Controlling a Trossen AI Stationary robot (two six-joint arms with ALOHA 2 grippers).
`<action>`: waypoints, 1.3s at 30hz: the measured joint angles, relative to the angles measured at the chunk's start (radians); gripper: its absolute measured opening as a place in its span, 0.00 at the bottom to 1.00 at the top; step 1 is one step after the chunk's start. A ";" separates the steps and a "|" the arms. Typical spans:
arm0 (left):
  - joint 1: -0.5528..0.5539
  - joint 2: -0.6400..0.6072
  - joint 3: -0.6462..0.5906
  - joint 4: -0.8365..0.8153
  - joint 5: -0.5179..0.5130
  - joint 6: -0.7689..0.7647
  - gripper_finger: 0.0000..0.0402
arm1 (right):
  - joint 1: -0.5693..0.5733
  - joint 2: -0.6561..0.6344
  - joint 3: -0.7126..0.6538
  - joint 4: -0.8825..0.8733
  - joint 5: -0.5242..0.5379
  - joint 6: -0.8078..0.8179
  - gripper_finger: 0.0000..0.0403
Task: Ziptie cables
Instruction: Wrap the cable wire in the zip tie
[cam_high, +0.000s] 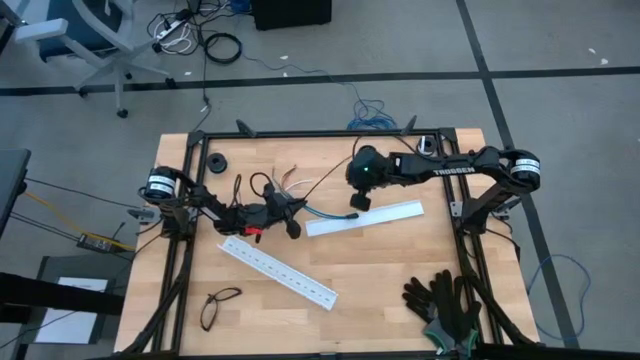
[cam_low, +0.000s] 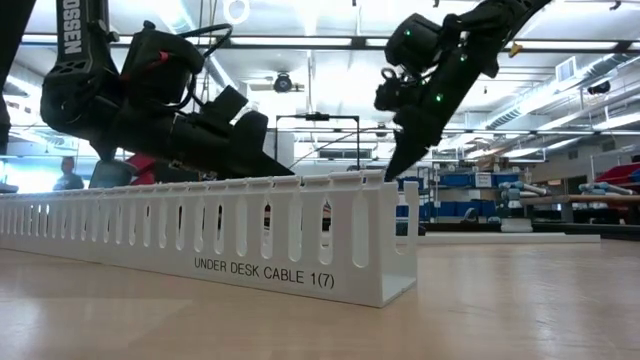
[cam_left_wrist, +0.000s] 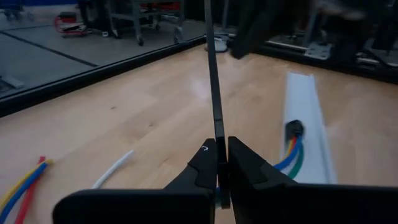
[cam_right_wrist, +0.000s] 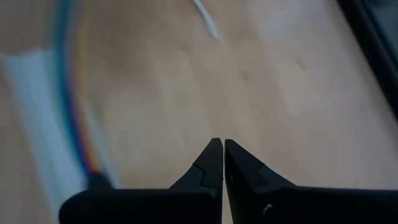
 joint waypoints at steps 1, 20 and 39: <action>0.000 0.000 0.000 -0.002 -0.004 0.000 0.00 | 0.010 0.000 0.000 0.022 -0.033 -0.009 0.00; -0.042 0.000 0.002 0.200 -0.001 0.139 0.00 | 0.072 0.001 -0.168 0.698 -0.324 -0.044 0.09; -0.031 0.000 0.134 0.088 0.124 0.235 0.00 | 0.080 0.156 -0.191 0.954 -0.429 0.046 0.25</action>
